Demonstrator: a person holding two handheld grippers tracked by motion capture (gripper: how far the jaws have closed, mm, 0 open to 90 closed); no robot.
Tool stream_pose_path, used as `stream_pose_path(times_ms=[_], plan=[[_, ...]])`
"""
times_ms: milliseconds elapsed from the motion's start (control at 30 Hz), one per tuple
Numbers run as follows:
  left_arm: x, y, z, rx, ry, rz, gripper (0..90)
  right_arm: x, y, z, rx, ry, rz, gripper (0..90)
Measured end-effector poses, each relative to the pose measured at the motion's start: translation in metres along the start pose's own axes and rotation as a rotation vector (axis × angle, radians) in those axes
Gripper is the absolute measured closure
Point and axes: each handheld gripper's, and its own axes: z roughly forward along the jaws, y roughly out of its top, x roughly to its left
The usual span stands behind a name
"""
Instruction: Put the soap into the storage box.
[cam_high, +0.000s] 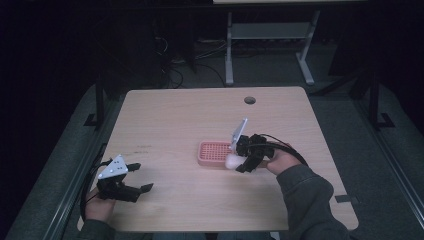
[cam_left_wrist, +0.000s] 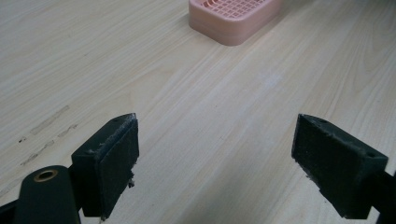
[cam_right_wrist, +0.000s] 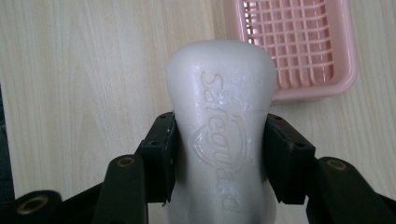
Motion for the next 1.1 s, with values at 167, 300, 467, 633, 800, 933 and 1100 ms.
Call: stream_pose_path(times_ms=[167, 300, 467, 633, 800, 933, 1100], plan=[[0.0, 0.0, 0.0, 0.0, -0.001, -0.001, 14.8, -0.004, 0.007, 0.003, -0.009, 0.012, -0.009, 48.9], [0.0, 0.0, 0.0, -0.001, -0.001, -0.002, 14.8, -0.005, 0.01, 0.006, 0.006, 0.015, -0.013, 48.9], [0.0, 0.0, 0.0, -0.002, 0.0, -0.005, 14.8, -0.008, 0.016, 0.007, 0.01, 0.018, -0.021, 48.9], [0.0, 0.0, 0.0, -0.002, 0.0, -0.004, 14.8, -0.01, 0.022, 0.006, 0.009, 0.018, -0.025, 48.9], [0.0, 0.0, 0.0, -0.001, -0.002, -0.001, 14.8, -0.014, 0.022, 0.01, 0.014, 0.033, -0.018, 48.9], [0.0, 0.0, 0.0, -0.001, -0.003, -0.001, 14.8, -0.017, 0.023, 0.012, 0.011, 0.036, -0.017, 48.9], [-0.001, 0.0, 0.001, 0.0, -0.005, 0.001, 14.8, -0.019, 0.025, 0.015, 0.006, 0.04, -0.01, 48.9]])
